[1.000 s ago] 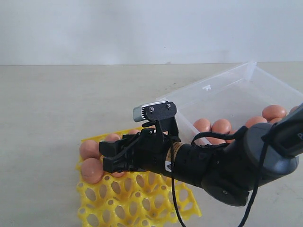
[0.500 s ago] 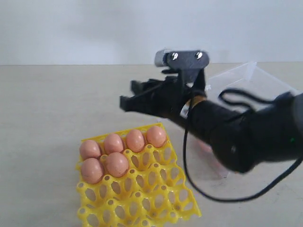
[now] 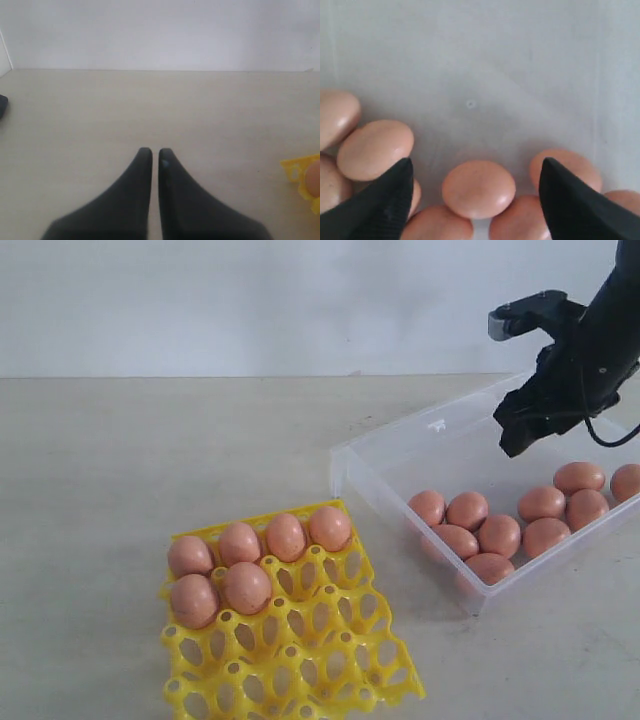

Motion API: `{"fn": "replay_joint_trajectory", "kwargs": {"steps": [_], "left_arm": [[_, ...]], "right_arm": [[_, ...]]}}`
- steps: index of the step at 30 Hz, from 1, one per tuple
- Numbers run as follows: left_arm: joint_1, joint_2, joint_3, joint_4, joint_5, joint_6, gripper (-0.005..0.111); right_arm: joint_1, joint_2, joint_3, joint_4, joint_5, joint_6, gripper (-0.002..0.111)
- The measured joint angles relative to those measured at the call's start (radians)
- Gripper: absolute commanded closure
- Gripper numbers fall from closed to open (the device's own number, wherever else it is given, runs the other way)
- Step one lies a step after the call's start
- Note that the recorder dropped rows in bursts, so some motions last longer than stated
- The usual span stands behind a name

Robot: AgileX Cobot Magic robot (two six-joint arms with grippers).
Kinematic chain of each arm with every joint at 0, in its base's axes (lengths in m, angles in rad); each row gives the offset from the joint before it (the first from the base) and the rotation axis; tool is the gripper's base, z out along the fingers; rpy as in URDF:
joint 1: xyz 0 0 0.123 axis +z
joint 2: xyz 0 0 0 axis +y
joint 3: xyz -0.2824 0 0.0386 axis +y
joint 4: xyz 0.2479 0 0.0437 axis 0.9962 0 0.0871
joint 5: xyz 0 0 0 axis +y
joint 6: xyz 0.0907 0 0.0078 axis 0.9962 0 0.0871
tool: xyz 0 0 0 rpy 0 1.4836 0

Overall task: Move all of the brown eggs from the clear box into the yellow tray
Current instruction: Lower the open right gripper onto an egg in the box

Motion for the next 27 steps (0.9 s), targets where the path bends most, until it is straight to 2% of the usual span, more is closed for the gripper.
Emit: {"fn": "replay_joint_trajectory", "kwargs": {"steps": [3, 5, 11, 15, 18, 20, 22, 27], "left_arm": [[0.000, 0.000, 0.000, 0.000, 0.000, 0.000, 0.103], [0.000, 0.000, 0.000, 0.000, 0.000, 0.000, 0.103], [0.000, 0.000, 0.000, 0.000, 0.000, 0.000, 0.103], [0.000, 0.000, 0.000, 0.000, 0.000, 0.000, 0.103], [0.000, 0.000, 0.000, 0.000, 0.000, 0.000, 0.103], [0.000, 0.000, 0.000, 0.000, 0.000, 0.000, 0.103], [0.000, 0.000, 0.000, 0.000, 0.000, 0.000, 0.103], [0.000, 0.000, 0.000, 0.000, 0.000, 0.000, 0.103]], "right_arm": [[0.000, 0.009, -0.018, -0.056, -0.073, 0.013, 0.062], [0.000, 0.028, -0.027, -0.120, -0.060, 0.055, 0.068], [0.000, 0.089, -0.069, -0.213, 0.084, 0.101, 0.069], [0.000, 0.093, -0.073, -0.237, 0.100, 0.060, 0.069], [0.000, 0.093, -0.076, -0.282, 0.080, 0.011, 0.062], [0.000, 0.093, -0.077, -0.308, 0.058, -0.003, 0.049], [0.000, 0.093, -0.077, -0.323, 0.052, -0.035, 0.041], [0.000, 0.093, -0.077, -0.344, 0.047, -0.167, 0.041]]}}
